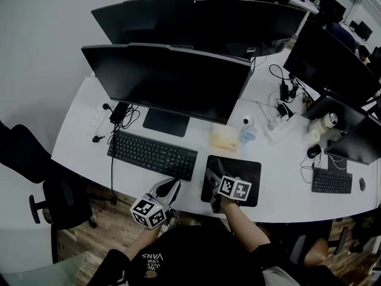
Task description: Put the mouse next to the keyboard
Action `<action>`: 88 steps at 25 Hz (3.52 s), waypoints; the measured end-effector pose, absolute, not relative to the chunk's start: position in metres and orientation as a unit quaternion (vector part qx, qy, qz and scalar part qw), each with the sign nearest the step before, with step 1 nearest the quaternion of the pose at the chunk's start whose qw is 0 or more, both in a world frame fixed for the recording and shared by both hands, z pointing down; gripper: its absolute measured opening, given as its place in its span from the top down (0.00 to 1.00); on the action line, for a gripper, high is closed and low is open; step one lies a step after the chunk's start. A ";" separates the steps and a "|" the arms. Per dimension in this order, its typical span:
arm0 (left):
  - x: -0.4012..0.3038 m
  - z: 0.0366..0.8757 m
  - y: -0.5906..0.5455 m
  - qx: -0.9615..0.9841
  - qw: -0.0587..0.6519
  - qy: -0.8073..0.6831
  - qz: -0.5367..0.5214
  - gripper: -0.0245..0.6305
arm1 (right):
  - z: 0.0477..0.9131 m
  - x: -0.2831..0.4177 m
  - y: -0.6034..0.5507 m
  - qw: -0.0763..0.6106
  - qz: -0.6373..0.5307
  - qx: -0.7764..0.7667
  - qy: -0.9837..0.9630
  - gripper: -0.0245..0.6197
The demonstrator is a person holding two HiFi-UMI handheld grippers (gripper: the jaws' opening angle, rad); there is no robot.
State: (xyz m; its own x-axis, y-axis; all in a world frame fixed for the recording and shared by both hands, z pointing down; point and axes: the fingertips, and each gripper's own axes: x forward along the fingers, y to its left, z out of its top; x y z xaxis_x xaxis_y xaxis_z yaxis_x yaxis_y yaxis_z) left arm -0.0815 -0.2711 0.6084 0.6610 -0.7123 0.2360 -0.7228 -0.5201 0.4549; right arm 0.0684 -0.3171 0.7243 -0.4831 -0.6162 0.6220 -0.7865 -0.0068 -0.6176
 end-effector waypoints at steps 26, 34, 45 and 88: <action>-0.092 0.604 -0.258 0.880 0.265 -0.393 0.014 0.96 | 0.726 0.075 -0.291 0.183 0.412 0.528 -0.720 0.43; -0.101 0.600 -0.252 0.891 0.257 -0.373 0.018 0.96 | 0.704 0.077 -0.281 0.140 0.403 0.558 -0.711 0.43; -0.123 0.585 -0.241 0.908 0.241 -0.342 0.009 0.96 | 0.641 0.059 -0.261 0.062 0.353 0.585 -0.728 0.45; -0.197 0.591 -0.163 0.905 0.233 -0.356 -0.014 0.96 | 0.620 -0.018 -0.155 0.032 0.328 0.558 -0.762 0.95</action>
